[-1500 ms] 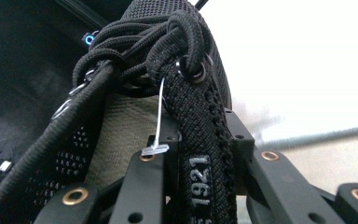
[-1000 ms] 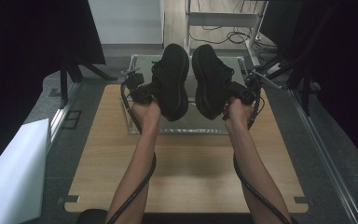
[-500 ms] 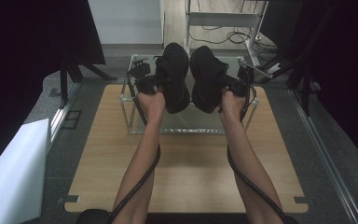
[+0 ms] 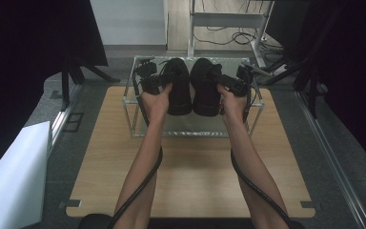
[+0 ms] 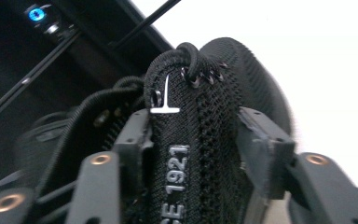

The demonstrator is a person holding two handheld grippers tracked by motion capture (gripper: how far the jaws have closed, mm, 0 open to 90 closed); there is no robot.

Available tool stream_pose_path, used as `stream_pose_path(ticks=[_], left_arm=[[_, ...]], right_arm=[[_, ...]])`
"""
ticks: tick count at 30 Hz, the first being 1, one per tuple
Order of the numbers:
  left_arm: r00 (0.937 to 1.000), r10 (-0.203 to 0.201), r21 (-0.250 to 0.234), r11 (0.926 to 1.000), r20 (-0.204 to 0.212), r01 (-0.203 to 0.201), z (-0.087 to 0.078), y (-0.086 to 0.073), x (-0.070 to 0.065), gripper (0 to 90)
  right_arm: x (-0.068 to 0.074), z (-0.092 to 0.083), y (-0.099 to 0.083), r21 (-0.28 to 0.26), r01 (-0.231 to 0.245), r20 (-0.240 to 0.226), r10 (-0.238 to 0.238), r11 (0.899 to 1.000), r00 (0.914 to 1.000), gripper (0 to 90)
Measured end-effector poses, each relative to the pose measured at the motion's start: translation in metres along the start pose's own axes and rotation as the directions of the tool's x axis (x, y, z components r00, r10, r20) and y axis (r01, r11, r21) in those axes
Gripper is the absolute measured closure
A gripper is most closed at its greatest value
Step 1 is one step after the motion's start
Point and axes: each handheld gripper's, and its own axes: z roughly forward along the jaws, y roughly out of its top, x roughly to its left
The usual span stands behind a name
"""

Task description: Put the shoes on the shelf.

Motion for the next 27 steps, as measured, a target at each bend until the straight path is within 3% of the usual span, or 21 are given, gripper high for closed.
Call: stream_pose_path(ticks=[3,6,10,13,16,19,23,27], left_arm=[[0.9985,-0.021,-0.01,0.9997,0.051,0.021,-0.001,-0.001,0.005,43.2],[0.997,-0.015,-0.009,0.9998,0.076,0.016,-0.005,-0.001,0.008,41.3],[0.9902,-0.003,-0.034,0.9994,0.139,0.007,-0.018,0.001,0.009,44.7],[0.9849,0.035,-0.045,0.9986,0.17,-0.027,-0.031,0.0,0.007,46.6],[0.9807,0.085,-0.047,0.9959,0.176,-0.078,-0.045,-0.005,0.007,49.9],[0.9797,0.126,-0.037,0.9919,0.156,-0.121,-0.056,-0.016,0.012,56.6],[0.9742,0.151,-0.032,0.9886,0.168,-0.147,-0.066,-0.034,0.025,63.1],[0.9714,0.199,-0.004,0.9797,0.129,-0.2,-0.069,-0.047,0.031,70.7]], right_arm=[[-0.002,0.0,0.0,0.002,-0.01,-0.045,0.011,1.0,0.9989,35.4],[-0.006,-0.002,0.001,0.004,-0.023,-0.09,0.023,1.0,0.9957,31.2],[-0.004,-0.013,0.007,-0.022,-0.04,-0.17,0.035,0.999,0.9848,36.1],[-0.001,-0.025,0.011,-0.021,-0.011,-0.194,0.007,1.0,0.9809,39.3],[-0.002,-0.038,0.009,-0.007,0.026,-0.183,-0.026,1.0,0.9827,44.4],[-0.013,-0.055,-0.001,0.004,0.055,-0.17,-0.054,0.998,0.9839,53.3],[-0.022,-0.066,-0.013,0.027,0.099,-0.154,-0.094,0.995,0.9836,61.0],[-0.029,-0.074,-0.028,0.058,0.156,-0.142,-0.146,0.986,0.979,69.8]])
